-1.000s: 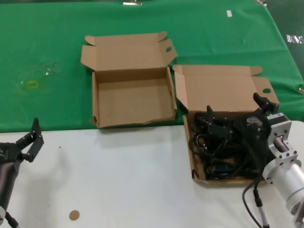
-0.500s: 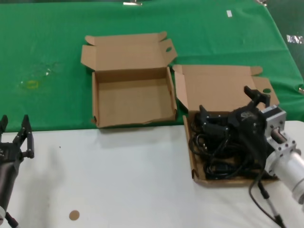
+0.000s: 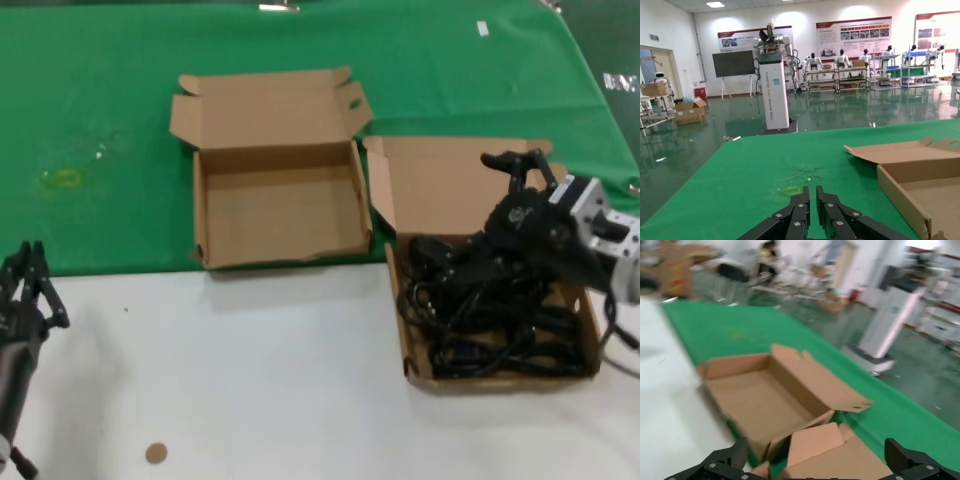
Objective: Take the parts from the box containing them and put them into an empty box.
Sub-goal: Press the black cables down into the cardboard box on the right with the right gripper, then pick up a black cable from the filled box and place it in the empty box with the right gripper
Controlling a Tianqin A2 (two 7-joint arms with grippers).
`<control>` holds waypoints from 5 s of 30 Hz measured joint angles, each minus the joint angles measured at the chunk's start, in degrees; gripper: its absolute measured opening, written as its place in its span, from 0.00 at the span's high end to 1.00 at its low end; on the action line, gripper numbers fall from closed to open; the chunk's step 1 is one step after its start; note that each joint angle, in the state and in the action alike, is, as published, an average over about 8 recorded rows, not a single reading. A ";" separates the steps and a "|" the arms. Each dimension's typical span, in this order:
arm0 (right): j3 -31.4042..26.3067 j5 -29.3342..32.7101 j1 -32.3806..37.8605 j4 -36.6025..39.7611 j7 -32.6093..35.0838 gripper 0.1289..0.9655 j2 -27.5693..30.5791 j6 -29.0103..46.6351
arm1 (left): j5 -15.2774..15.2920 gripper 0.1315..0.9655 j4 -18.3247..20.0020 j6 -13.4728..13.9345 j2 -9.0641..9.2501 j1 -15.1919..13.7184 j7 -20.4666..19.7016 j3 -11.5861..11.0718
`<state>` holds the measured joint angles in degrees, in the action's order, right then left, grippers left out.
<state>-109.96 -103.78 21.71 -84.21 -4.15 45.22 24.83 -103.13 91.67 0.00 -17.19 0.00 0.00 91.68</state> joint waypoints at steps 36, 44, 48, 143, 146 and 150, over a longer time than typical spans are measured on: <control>-13.27 20.62 34.05 25.26 27.13 0.00 -1.06 49.12 | 0.00 0.98 0.00 0.00 0.00 0.00 0.00 0.00; -13.28 22.32 34.69 28.20 28.99 0.04 -3.18 48.42 | 0.00 0.98 0.00 0.00 0.00 0.00 0.00 0.00; -13.22 22.95 34.90 29.12 29.57 0.08 -3.91 48.03 | 0.00 0.98 0.00 0.00 0.00 0.00 0.00 0.00; -12.80 25.25 55.98 66.07 39.72 0.88 -39.41 29.20 | 0.01 0.98 0.00 0.00 0.00 0.00 -0.01 0.00; -12.06 24.82 57.33 70.42 42.35 0.88 -40.75 28.22 | 0.01 0.98 0.00 0.00 0.00 0.00 -0.01 0.00; -11.31 24.51 58.66 74.56 44.85 0.88 -41.96 27.25 | 0.01 0.98 0.00 0.00 0.00 0.00 -0.01 0.00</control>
<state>-121.27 -79.27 80.37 -9.65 40.70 3.26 52.08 -103.12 91.67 0.00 -17.19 0.00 -0.02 91.68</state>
